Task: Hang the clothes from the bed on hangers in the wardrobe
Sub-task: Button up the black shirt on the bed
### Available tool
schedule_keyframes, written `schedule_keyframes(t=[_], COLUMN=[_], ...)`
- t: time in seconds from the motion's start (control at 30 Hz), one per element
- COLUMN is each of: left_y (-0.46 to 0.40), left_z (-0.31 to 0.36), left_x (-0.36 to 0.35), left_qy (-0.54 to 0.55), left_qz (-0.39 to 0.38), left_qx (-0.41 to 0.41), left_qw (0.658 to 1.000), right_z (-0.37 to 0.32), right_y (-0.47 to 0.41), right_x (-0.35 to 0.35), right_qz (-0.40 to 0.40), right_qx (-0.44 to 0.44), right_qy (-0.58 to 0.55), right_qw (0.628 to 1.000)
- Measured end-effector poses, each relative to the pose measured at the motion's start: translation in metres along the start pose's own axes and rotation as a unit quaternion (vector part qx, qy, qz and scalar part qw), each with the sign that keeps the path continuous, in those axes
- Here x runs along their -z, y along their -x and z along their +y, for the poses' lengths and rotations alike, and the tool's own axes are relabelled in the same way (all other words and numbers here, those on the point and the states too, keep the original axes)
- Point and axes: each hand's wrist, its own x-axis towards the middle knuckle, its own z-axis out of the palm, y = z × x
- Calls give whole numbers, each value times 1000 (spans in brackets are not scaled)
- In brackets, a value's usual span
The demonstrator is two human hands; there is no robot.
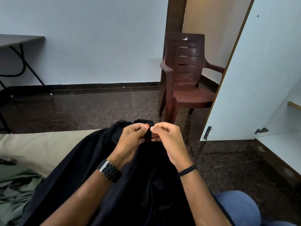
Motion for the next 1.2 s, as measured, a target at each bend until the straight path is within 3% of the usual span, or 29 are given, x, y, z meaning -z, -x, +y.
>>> schedule_keyframes(t=[0.1, 0.17, 0.23, 0.3, 0.37, 0.43, 0.7, 1.0, 1.13, 1.2], left_y=[-11, -21, -30, -38, -43, -46, -59, -81, -80, -72], left_z=[20, 34, 44, 43, 33, 19, -27, -85, -100, -105], left_x=[5, 6, 6, 6, 8, 12, 24, 25, 27, 26], left_qy=[35, 34, 12, 2, -9, -26, -21, -127, -168, -271], left_qz=[-46, -61, -55, -34, -16, -8, 28, 49, 67, 77], left_qx=[7, 10, 7, 14, 19, 24, 45, 118, 120, 75], left_qw=[998, 998, 998, 999, 1000, 999, 998, 984, 976, 957], right_z=[-20, -28, -30, -22, -2, 21, 76, 116, 127, 129], right_y=[-7, -14, -18, -14, -6, 3, 3, -24, -26, -27], right_x=[-3, -5, -10, -15, -18, -22, -9, 18, 26, 28], right_qz=[-65, -67, -43, 7, 57, 64, 111, 73, 70, 75], right_qx=[-156, -159, -71, 35, 113, 152, 157, -9, -12, -8], right_qy=[-263, -298, -233, -36, 189, 290, 388, 324, 322, 321], right_qw=[950, 939, 969, 999, 974, 943, 901, 943, 944, 944])
